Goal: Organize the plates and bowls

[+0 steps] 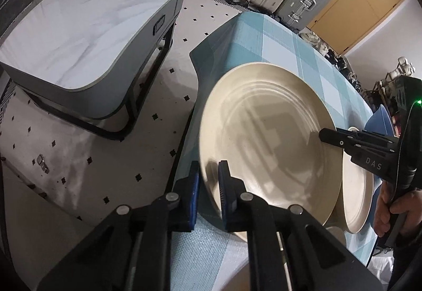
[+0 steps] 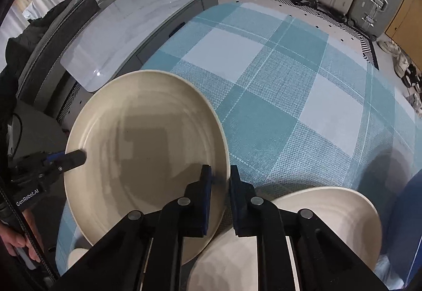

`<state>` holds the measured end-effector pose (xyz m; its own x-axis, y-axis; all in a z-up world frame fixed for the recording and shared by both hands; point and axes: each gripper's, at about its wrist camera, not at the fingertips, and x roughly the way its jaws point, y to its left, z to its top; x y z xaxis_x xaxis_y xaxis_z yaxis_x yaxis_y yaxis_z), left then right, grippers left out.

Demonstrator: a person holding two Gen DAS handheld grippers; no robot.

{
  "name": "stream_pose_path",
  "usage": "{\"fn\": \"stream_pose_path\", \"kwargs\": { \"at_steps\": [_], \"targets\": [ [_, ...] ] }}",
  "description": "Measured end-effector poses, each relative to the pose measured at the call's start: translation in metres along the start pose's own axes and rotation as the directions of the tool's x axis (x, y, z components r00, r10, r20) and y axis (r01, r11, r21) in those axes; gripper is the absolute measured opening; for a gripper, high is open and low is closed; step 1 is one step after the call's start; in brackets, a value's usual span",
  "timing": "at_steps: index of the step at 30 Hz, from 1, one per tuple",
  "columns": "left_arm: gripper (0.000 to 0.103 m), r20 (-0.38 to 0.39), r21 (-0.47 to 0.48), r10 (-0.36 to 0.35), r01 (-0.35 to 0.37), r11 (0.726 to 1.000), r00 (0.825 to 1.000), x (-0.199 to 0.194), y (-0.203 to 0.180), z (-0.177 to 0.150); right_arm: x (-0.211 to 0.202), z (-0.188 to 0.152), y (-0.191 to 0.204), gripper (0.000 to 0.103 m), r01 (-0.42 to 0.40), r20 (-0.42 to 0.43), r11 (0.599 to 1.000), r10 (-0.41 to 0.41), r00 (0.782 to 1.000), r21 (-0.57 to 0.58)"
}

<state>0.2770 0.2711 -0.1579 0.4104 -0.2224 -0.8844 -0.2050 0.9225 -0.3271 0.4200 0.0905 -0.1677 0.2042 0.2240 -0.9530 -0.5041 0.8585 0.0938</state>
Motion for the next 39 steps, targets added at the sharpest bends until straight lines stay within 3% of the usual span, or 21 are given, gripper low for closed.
{"fn": "stream_pose_path", "kwargs": {
  "at_steps": [7, 26, 39],
  "targets": [
    [0.007, -0.012, -0.010, 0.048, -0.048, 0.999, 0.999, -0.001, -0.001, 0.002, -0.005, 0.002, -0.002, 0.010, -0.017, -0.005, 0.999, 0.018, 1.000, 0.031],
    [0.007, -0.050, -0.003, 0.058, -0.058, 0.998, 0.997, -0.008, -0.010, 0.013, -0.008, 0.004, -0.015, 0.009, -0.049, -0.002, 0.990, 0.050, 0.999, 0.136],
    [0.007, -0.045, -0.011, 0.037, -0.038, 0.999, 0.998, -0.034, -0.019, 0.014, -0.039, 0.004, -0.019, 0.007, -0.068, 0.027, 0.982, 0.064, 0.998, 0.177]
  ]
}}
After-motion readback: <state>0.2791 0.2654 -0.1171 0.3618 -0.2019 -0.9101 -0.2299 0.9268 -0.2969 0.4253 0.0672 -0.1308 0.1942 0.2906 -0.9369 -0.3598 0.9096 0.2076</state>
